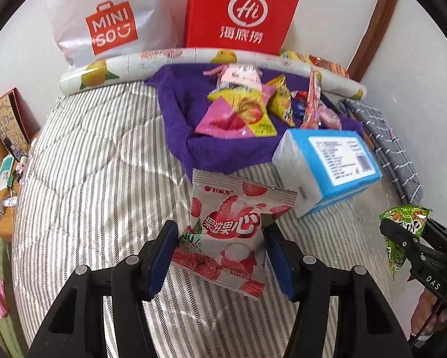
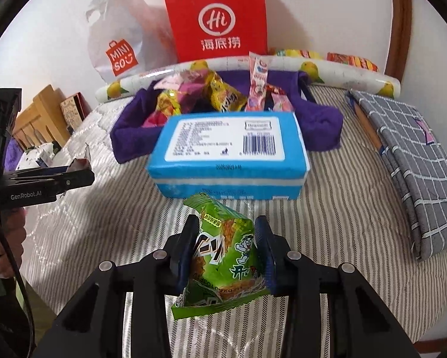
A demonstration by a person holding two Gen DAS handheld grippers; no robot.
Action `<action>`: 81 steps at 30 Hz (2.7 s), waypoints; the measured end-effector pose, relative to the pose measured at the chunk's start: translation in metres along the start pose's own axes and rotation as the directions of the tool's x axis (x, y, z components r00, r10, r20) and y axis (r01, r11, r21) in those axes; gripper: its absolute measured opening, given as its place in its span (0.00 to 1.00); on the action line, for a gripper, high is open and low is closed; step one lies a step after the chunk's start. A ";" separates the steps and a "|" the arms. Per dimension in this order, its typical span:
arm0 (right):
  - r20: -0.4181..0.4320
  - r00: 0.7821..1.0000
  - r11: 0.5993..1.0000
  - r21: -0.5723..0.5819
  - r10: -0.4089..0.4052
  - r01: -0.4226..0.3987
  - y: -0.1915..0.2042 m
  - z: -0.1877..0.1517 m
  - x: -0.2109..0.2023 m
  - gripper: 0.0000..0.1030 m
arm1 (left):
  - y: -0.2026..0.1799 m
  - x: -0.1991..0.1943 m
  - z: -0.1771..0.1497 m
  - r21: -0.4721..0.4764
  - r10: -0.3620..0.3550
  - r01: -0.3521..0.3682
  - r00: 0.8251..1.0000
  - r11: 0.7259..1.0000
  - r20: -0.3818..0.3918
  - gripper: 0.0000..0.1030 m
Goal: Organize snacks
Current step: 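Carry the green snack bag and pink lychee candy bag over the towel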
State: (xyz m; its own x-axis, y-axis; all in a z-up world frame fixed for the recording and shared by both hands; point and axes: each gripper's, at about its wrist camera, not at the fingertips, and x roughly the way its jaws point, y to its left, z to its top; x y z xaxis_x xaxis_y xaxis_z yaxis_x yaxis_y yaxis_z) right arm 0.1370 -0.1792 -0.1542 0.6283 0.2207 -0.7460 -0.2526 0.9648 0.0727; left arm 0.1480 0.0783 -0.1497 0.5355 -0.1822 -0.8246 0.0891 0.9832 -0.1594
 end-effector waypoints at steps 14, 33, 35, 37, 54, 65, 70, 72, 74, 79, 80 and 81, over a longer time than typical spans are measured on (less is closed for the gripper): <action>0.100 0.995 1.000 -0.012 0.006 -0.005 -0.006 0.033 -0.042 0.37 | -0.016 -0.031 0.026 -0.007 -0.024 0.024 0.998 1.000 0.058 0.56; 0.140 0.990 1.000 0.023 -0.018 0.015 -0.022 0.094 -0.034 0.37 | -0.028 -0.029 0.081 -0.003 -0.052 0.053 0.995 0.999 0.090 0.56; 0.137 0.990 0.999 0.028 -0.020 0.017 -0.024 0.099 -0.030 0.37 | -0.029 -0.028 0.086 0.002 -0.051 0.051 0.994 0.999 0.093 0.56; 0.138 0.990 0.999 0.030 -0.021 0.017 -0.025 0.105 -0.027 0.36 | -0.030 -0.026 0.093 0.007 -0.050 0.049 0.994 0.999 0.095 0.56; 0.151 0.988 1.000 0.028 -0.018 0.014 -0.027 0.148 0.006 0.35 | -0.028 0.001 0.140 0.017 -0.060 0.059 0.994 0.998 0.092 0.56; 0.151 0.988 0.999 0.040 -0.017 0.011 -0.031 0.164 0.024 0.35 | -0.030 0.018 0.169 0.008 -0.071 0.071 0.993 0.997 0.091 0.56; 0.147 0.989 0.999 0.047 -0.019 0.012 -0.034 0.172 0.034 0.35 | -0.031 0.027 0.179 0.001 -0.080 0.080 0.993 0.997 0.086 0.56; 0.145 0.989 0.999 0.054 -0.017 0.009 -0.035 0.176 0.039 0.35 | -0.031 0.031 0.183 0.003 -0.081 0.081 0.993 0.997 0.086 0.56; 0.144 0.990 0.998 0.057 -0.013 0.005 -0.036 0.179 0.043 0.35 | -0.031 0.035 0.186 0.004 -0.080 0.080 0.993 0.997 0.083 0.56; 0.133 0.991 0.998 0.066 -0.004 -0.005 -0.036 0.187 0.055 0.35 | -0.020 0.048 0.193 -0.026 -0.080 0.082 0.994 0.996 0.073 0.56; 0.131 0.991 0.998 0.066 -0.002 -0.007 -0.036 0.188 0.057 0.35 | -0.017 0.050 0.194 -0.035 -0.079 0.081 0.995 0.996 0.069 0.56; 0.129 0.992 0.998 0.066 0.001 -0.009 -0.036 0.189 0.059 0.35 | -0.013 0.054 0.194 -0.046 -0.079 0.082 0.995 0.996 0.064 0.56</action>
State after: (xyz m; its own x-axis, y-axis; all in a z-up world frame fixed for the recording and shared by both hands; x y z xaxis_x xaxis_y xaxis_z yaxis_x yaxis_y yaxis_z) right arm 0.3226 -0.1741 -0.0759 0.7179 0.2379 -0.6543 -0.2096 0.9700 0.1228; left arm 0.3389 0.0581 -0.0863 0.5798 -0.2580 -0.7728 0.0938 0.9634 -0.2513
